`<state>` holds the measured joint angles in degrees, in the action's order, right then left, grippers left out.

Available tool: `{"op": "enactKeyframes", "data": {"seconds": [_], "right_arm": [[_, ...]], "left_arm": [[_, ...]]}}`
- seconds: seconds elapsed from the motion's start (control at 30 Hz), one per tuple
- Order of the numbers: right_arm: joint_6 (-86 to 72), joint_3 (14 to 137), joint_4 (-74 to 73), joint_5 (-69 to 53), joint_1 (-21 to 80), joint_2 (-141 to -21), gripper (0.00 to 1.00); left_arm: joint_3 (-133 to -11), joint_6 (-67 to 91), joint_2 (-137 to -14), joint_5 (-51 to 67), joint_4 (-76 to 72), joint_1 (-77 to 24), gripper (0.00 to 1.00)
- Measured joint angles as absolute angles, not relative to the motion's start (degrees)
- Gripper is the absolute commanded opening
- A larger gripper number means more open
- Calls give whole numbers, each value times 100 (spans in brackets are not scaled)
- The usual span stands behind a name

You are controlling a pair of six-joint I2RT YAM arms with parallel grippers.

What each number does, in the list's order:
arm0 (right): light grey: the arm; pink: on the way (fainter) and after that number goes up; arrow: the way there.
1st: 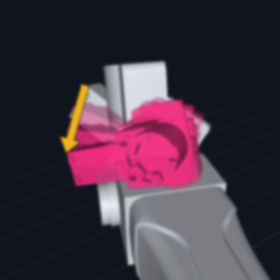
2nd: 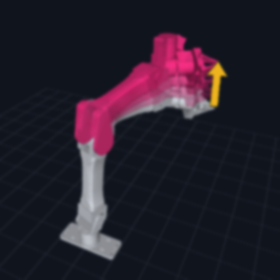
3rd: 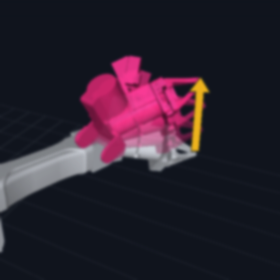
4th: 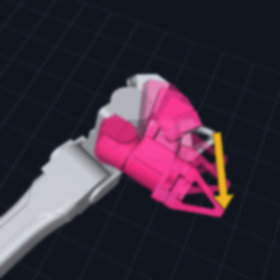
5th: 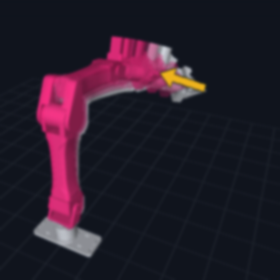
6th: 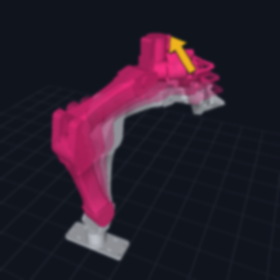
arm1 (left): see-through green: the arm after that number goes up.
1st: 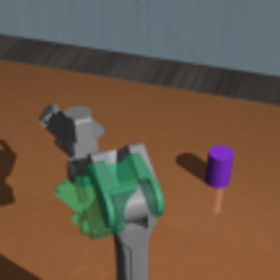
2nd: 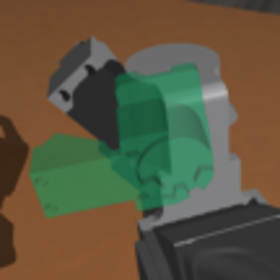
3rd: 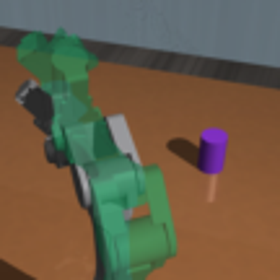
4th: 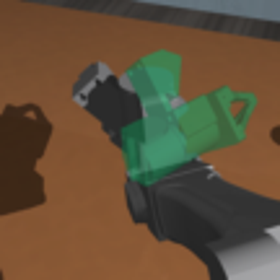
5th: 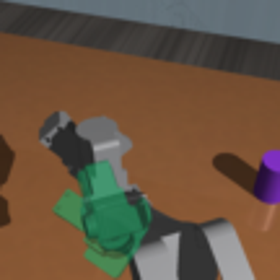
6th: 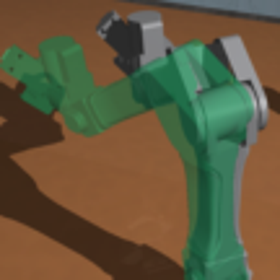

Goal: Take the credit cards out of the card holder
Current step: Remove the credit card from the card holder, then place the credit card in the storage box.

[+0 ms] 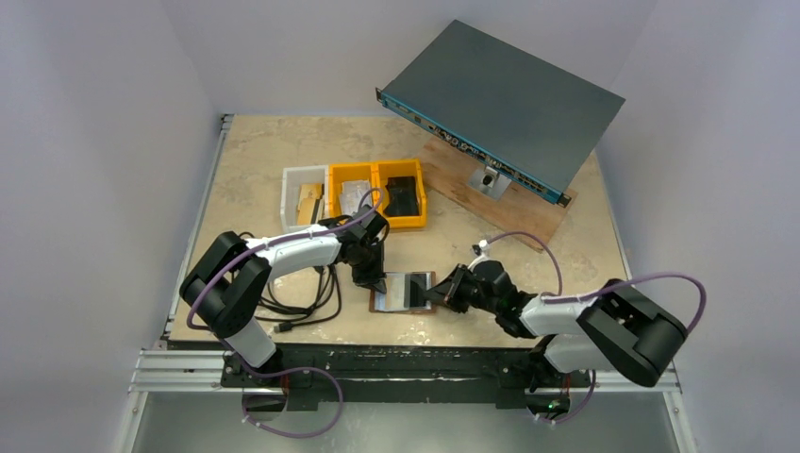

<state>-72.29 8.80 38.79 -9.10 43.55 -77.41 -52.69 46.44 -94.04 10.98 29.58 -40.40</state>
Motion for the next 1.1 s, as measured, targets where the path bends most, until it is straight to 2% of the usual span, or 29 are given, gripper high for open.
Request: {"op": "enactKeyframes", "data": {"seconds": [0.2, 0.4, 0.63, 0.8, 1.1], "right_arm": [[-6930, 1129, 2818, -676, 4346, -6938, 0], [-6731, 1417, 2185, -637, 4346, -6541, 0], [-6643, 1715, 1664, -657, 4344, -6226, 0], [-6643, 2016, 1621, -832, 4270, -6141, 0], [-6960, 2141, 2329, -1837, 3793, -6191, 0]], "left_arm": [[-5288, 4582, -9393, 1116, 2965, -4016, 1], [-5339, 4403, -9284, 1039, 3111, -4005, 34], [-5389, 4117, -8464, 1002, 3417, -3756, 59], [-5332, 4029, -7721, 1584, 3164, -3308, 63], [-4748, 4346, -7218, 3028, 2106, -2945, 54]]}}
